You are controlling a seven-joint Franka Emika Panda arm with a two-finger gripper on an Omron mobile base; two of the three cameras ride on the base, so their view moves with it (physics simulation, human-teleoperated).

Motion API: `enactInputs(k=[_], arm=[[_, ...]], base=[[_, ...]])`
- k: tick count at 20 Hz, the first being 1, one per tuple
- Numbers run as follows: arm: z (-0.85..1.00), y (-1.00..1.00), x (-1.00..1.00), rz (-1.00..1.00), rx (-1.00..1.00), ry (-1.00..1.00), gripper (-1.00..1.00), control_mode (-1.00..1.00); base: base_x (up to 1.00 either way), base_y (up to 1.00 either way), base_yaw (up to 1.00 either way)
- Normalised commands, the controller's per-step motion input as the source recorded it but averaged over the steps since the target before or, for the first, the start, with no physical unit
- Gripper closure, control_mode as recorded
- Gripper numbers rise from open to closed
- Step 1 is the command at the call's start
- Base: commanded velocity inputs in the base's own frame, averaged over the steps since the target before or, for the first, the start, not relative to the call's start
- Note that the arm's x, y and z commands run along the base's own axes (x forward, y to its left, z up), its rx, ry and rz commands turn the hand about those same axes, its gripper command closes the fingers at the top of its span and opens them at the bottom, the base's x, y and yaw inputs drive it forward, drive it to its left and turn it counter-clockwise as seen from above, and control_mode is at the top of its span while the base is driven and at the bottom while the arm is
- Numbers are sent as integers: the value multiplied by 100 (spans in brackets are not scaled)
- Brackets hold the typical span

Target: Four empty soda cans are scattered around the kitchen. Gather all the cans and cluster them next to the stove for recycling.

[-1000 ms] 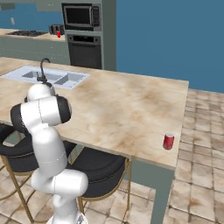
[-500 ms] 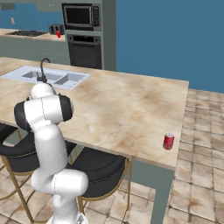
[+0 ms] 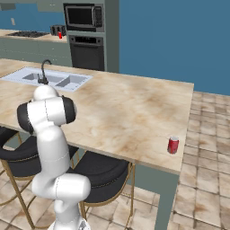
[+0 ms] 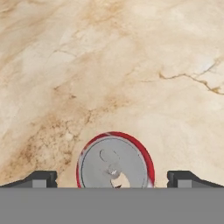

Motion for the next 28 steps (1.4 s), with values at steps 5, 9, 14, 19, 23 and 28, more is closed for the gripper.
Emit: enactInputs(k=[5,9,14,19,23,28], arm=[[-9,0,4,0,0,0,-100,-100],[-7,0,5,0,0,0,-100,-100],[-8,1,1,0,0,1,100,-100],[-8,2,0,0,0,2,100,-100],[-1,0,-2,0,0,6,100,-100],[25,0,-14,0,0,1,100,-100]], base=[[0,0,0],[0,0,0],[0,0,0],[0,0,0],[0,0,0],[0,0,0]])
